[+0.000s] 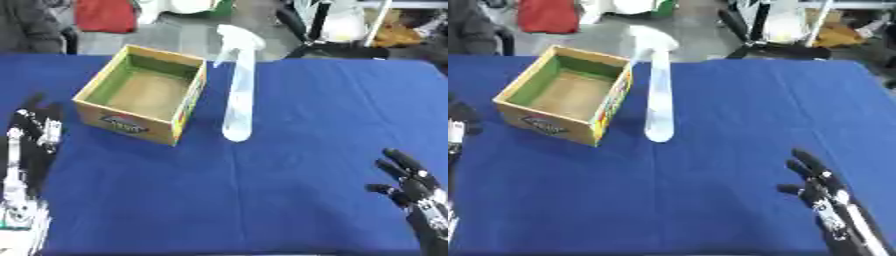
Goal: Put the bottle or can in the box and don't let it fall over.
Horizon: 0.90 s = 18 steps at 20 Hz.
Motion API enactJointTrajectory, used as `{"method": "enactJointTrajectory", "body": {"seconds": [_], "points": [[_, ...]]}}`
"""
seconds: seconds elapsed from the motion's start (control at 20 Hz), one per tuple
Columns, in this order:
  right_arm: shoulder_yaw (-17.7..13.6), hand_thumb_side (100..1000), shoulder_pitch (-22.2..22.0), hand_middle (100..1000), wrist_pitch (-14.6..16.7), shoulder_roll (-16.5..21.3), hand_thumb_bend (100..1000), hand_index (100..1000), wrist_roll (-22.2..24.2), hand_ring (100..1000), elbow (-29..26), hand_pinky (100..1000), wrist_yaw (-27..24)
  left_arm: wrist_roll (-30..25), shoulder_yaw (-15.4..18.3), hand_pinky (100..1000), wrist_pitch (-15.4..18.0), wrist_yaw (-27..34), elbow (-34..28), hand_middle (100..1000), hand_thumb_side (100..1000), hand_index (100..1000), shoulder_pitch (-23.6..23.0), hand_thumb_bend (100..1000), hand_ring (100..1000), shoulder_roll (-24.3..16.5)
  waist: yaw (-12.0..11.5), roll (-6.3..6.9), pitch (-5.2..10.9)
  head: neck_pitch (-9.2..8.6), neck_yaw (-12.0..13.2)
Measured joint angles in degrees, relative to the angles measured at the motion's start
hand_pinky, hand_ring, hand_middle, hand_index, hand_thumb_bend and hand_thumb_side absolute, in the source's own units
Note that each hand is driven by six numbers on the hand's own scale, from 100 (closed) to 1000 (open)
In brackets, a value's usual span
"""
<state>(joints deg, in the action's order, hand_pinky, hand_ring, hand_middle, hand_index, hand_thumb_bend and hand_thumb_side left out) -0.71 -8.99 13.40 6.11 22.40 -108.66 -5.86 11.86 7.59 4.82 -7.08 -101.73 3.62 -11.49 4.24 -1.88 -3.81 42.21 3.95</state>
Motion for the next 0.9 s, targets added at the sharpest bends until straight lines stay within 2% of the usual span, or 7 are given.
{"method": "enactJointTrajectory", "body": {"seconds": [0.1, 0.2, 0.25, 0.3, 0.5, 0.75, 0.9], "points": [[-0.1, 606, 1.9, 1000, 0.6, 1.8, 100, 1000, 0.0, 1000, 0.0, 770, 0.0, 0.0, 0.0, 613, 0.0, 0.0, 0.0, 603, 710, 881, 0.0, 388, 652, 0.0, -0.1, -0.03, 0.28, 0.0, 0.0], [-0.4, 549, 5.1, 1000, 1.9, 5.4, 100, 1000, -0.3, 1000, -0.6, 774, -0.6, 0.0, 0.0, 613, 0.0, 0.0, 0.0, 603, 710, 881, -0.1, 388, 652, 0.0, -0.3, -0.14, 0.48, 0.01, 0.0], [-0.6, 629, 7.1, 1000, 2.8, 7.6, 100, 1000, -0.5, 1000, -0.9, 777, -0.9, -0.1, 0.0, 613, 0.0, 0.0, 0.0, 604, 716, 881, -0.1, 385, 653, 0.0, -0.5, -0.25, 0.58, 0.01, 0.0], [-0.7, 518, 9.2, 1000, 3.7, 10.1, 100, 1000, -0.7, 1000, -1.1, 777, -1.2, -0.1, 0.0, 613, 0.1, 0.0, 0.0, 604, 712, 881, -0.1, 387, 653, 0.0, -0.8, -0.33, 0.73, 0.01, 0.0], [-0.9, 483, 17.1, 1000, 6.8, 20.5, 100, 1000, -1.9, 1000, -0.2, 782, -3.0, -0.5, -0.3, 613, 0.0, 0.0, 0.0, 604, 713, 881, -0.1, 389, 653, 0.0, -2.1, -0.3, 1.0, -0.11, -0.6], [0.5, 414, 29.1, 1000, 9.6, 32.3, 100, 1000, 0.1, 1000, 8.4, 796, -5.6, -1.4, -1.0, 613, 0.1, 0.0, 0.0, 604, 721, 882, 0.1, 390, 654, 0.0, -4.7, -0.19, 0.98, -1.31, -3.5], [2.2, 389, 36.6, 1000, 11.9, 36.1, 100, 1000, 3.0, 1000, 16.9, 802, -5.6, -2.0, -1.4, 613, 0.1, 0.1, 0.0, 604, 726, 882, 0.4, 392, 654, 0.0, -6.1, -0.33, 0.89, -2.2, -5.5]]}}
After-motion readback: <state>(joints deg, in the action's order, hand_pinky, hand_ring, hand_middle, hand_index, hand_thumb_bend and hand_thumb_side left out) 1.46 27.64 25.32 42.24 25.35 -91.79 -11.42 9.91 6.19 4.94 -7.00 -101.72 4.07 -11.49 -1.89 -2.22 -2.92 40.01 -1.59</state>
